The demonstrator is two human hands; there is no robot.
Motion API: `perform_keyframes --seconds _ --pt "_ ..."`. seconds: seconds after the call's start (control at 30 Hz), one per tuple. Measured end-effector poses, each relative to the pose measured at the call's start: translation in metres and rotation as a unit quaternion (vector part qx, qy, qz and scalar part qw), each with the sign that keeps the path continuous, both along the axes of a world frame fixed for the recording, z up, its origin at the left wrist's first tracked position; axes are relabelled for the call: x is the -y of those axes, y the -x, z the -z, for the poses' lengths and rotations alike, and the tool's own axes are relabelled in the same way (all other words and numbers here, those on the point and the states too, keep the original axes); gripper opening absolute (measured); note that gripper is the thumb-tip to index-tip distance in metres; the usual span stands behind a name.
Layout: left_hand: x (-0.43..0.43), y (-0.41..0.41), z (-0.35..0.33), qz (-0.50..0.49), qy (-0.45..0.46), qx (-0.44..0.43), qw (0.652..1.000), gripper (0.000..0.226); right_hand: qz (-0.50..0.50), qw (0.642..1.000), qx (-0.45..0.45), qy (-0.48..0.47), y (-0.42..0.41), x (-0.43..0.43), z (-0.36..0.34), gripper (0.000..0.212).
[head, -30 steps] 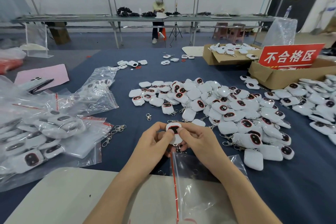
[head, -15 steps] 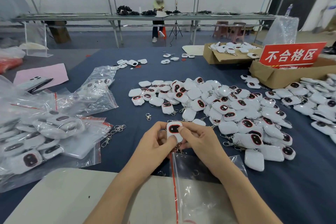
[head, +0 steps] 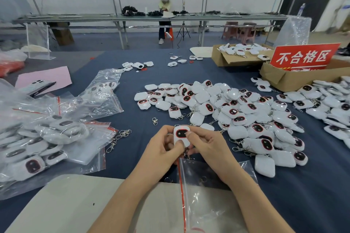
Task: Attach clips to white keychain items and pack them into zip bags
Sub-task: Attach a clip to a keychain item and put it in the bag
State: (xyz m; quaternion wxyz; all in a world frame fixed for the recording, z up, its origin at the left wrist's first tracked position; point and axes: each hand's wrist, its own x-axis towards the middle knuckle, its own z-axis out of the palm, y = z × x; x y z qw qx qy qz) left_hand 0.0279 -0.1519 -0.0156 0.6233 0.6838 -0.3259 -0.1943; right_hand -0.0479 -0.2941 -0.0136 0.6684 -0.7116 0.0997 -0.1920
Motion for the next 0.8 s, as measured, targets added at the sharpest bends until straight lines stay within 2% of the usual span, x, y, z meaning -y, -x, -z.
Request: perform_keyframes --seconds 0.1,0.23,0.33,0.43,0.57,0.67,0.8 --pt "0.0 0.001 0.0 -0.01 0.014 -0.004 1.0 0.018 0.004 1.0 -0.003 -0.007 0.0 0.001 0.0 0.026" --pt "0.0 0.001 -0.001 -0.017 0.028 0.009 0.999 0.029 0.042 0.999 0.012 -0.029 -0.001 0.002 0.002 0.022" --pt "0.002 0.001 0.0 -0.032 0.018 0.039 0.999 0.026 -0.001 0.999 0.008 -0.035 0.001 0.0 0.001 0.02" --pt "0.002 0.0 0.002 -0.058 0.017 0.034 0.998 0.023 -0.066 0.996 -0.002 -0.052 0.003 0.0 0.0 0.029" --pt "0.001 -0.001 0.003 -0.079 0.017 0.029 0.996 0.021 -0.161 0.978 0.013 -0.134 0.005 0.003 -0.003 0.036" --pt "0.0 0.001 0.002 -0.074 0.014 0.041 0.996 0.026 -0.163 0.978 0.024 -0.125 0.003 0.004 0.001 0.039" --pt "0.0 0.003 0.001 -0.069 0.011 0.044 0.997 0.044 -0.119 0.983 0.016 -0.137 0.003 0.006 0.007 0.051"
